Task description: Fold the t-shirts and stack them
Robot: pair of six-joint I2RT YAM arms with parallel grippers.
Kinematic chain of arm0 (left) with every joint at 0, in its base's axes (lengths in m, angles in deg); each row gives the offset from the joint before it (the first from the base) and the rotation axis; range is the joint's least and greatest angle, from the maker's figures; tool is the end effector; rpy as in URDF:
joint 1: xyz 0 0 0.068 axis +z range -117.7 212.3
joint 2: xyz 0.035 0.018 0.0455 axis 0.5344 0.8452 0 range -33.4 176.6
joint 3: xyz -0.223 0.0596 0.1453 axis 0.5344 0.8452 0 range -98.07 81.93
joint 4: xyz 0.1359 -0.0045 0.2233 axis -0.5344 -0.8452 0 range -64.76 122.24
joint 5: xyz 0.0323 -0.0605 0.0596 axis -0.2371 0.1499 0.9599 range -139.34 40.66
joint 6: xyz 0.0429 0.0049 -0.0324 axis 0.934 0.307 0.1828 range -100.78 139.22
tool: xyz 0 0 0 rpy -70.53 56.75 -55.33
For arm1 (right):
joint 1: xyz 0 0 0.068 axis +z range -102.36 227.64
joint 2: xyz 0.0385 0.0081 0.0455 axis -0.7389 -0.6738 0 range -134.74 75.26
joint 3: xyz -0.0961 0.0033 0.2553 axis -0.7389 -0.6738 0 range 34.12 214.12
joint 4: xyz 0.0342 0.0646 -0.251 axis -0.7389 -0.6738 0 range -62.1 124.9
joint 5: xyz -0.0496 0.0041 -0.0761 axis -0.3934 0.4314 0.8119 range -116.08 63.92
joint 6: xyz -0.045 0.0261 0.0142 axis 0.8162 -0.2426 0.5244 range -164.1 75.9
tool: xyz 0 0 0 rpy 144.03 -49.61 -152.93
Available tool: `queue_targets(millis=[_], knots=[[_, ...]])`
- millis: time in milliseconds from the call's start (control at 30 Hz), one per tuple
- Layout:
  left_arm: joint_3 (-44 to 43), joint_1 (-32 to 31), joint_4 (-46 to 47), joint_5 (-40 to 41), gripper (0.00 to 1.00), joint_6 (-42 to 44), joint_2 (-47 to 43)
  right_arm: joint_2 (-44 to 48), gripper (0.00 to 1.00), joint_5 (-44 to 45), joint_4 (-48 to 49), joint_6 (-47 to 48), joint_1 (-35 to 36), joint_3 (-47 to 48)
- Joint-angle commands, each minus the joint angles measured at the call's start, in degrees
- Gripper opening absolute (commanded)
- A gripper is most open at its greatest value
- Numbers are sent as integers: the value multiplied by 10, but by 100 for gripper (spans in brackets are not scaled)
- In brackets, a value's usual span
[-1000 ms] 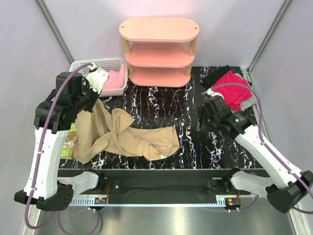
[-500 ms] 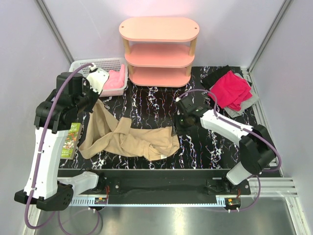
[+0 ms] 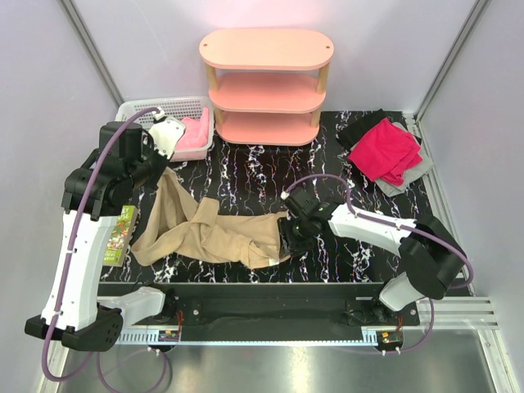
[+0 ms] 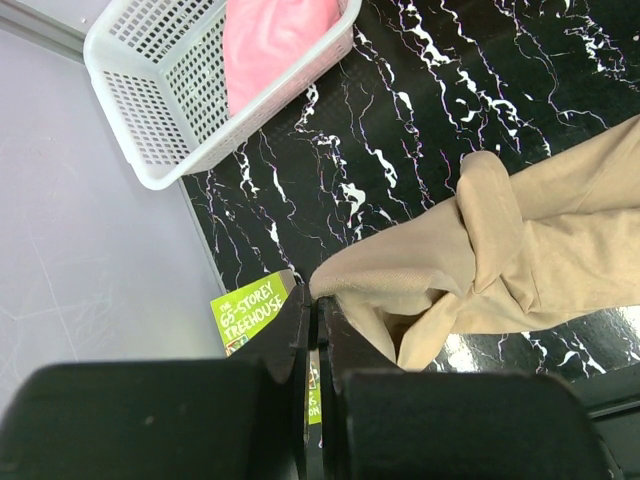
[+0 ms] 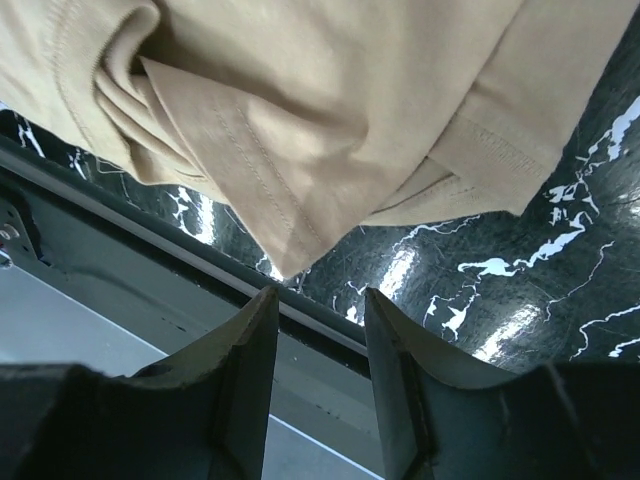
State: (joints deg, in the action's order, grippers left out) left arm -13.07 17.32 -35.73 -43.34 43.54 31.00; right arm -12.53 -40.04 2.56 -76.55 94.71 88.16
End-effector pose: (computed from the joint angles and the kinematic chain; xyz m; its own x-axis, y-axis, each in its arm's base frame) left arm 0.1683 -0.0411 0.4614 -0.4614 0.5475 -0.6981 0.4025 0.8304 0.3852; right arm 0.1917 0.2188 0.1918 -0.9424 -0.2486 -0.2237 -0.3217 0.8566 0.4035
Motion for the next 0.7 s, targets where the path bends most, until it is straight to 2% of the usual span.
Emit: queue_targets(millis=[0,267,367,533,667], knots=[[0,3,29,-10,0,-5,-5,-5,47,-16,35,-9,3,-3],[3,3,29,-2,0,0,-9,-42,46,106,0,35,-8,34],[9,3,30,1,0,5,-14,-39,45,119,-10,34,-9,22],[19,3,31,-2,0,6,-14,23,45,136,-24,30,-30,-4],[19,3,35,-8,0,4,-11,37,46,136,-22,38,-71,-24]])
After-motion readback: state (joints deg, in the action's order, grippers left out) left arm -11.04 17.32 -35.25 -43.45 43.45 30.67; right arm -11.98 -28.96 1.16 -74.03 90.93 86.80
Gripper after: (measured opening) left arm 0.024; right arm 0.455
